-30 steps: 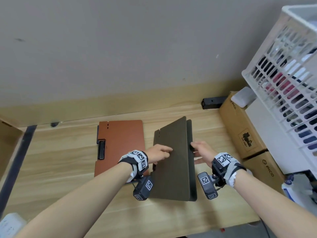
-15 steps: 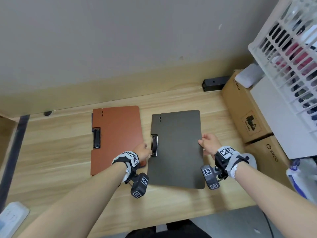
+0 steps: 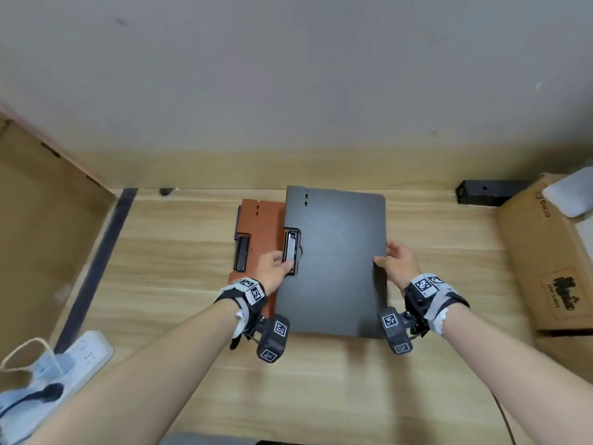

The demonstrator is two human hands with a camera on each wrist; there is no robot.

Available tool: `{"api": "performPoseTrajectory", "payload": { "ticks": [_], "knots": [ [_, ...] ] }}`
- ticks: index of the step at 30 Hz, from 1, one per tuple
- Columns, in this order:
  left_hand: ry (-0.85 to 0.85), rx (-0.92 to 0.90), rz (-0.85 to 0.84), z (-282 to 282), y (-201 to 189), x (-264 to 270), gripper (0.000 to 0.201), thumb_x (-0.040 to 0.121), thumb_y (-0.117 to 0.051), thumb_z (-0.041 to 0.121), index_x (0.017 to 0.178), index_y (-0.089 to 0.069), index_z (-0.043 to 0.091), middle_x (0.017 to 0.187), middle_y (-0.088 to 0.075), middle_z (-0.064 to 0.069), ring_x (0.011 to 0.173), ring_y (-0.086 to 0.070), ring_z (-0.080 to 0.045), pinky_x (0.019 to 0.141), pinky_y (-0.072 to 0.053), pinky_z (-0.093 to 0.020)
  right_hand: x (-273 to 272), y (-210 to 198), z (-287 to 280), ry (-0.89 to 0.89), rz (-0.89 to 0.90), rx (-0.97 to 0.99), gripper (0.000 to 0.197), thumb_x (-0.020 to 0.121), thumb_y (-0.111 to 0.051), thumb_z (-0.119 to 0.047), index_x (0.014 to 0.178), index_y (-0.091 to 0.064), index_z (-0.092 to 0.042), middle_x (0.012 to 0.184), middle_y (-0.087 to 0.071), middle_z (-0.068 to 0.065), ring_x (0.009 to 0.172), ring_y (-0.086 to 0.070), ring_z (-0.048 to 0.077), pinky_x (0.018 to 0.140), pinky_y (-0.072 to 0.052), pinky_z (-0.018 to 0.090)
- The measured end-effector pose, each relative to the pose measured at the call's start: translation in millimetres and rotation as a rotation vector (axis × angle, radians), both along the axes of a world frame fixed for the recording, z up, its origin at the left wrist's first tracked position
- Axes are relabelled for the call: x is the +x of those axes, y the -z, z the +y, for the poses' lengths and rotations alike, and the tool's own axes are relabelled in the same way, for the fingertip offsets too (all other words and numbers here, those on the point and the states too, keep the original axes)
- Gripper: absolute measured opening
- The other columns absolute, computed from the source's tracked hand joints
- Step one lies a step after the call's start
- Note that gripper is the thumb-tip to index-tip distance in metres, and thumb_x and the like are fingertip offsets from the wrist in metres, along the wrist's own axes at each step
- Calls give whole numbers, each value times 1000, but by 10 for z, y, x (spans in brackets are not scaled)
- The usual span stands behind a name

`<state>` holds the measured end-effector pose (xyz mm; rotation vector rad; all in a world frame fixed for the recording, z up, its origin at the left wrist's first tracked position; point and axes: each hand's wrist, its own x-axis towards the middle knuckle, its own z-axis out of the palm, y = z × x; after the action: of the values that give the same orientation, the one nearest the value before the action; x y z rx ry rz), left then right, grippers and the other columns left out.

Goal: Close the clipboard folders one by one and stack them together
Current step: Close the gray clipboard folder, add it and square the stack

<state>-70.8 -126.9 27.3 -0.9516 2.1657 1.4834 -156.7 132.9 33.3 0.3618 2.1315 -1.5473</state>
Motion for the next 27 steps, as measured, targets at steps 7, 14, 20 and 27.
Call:
{"api": "performPoseTrajectory", "payload": {
  "ticks": [7, 14, 20, 27],
  "knots": [
    [-83, -239, -64, -835, -78, 83, 40, 87, -69, 23, 123, -65, 6, 124, -67, -9, 115, -62, -24, 103, -45, -31, -118, 326, -949, -75, -110, 36, 48, 78, -64, 10, 124, -53, 1, 113, -62, 10, 101, -59, 24, 94, -46, 32],
    [-208, -174, -145, -1171, 347, 92, 43, 80, -74, 22, 120, -63, 14, 127, -64, -8, 112, -61, -25, 103, -46, -38, -15, 748, -1204, -81, -214, 185, 48, 72, -65, -4, 119, -58, -3, 110, -67, 14, 105, -62, 31, 101, -47, 45],
    [-142, 44, -336, -1195, 589, 89, 116, 43, -77, 69, 135, -49, 4, 132, -59, -15, 117, -59, -34, 101, -48, -48, 55, 832, -1176, -33, -281, 143, 58, 68, -72, -17, 122, -56, -5, 103, -65, 10, 92, -61, 29, 78, -52, 37],
    [-150, 220, -394, -1200, 591, 255, 91, 48, -88, 49, 125, -61, 7, 129, -63, -10, 124, -54, -31, 103, -38, -41, 373, 854, -1027, 53, -314, -8, 33, 78, -70, -1, 111, -63, -2, 105, -71, 12, 90, -66, 23, 80, -50, 29]
  ]
}}
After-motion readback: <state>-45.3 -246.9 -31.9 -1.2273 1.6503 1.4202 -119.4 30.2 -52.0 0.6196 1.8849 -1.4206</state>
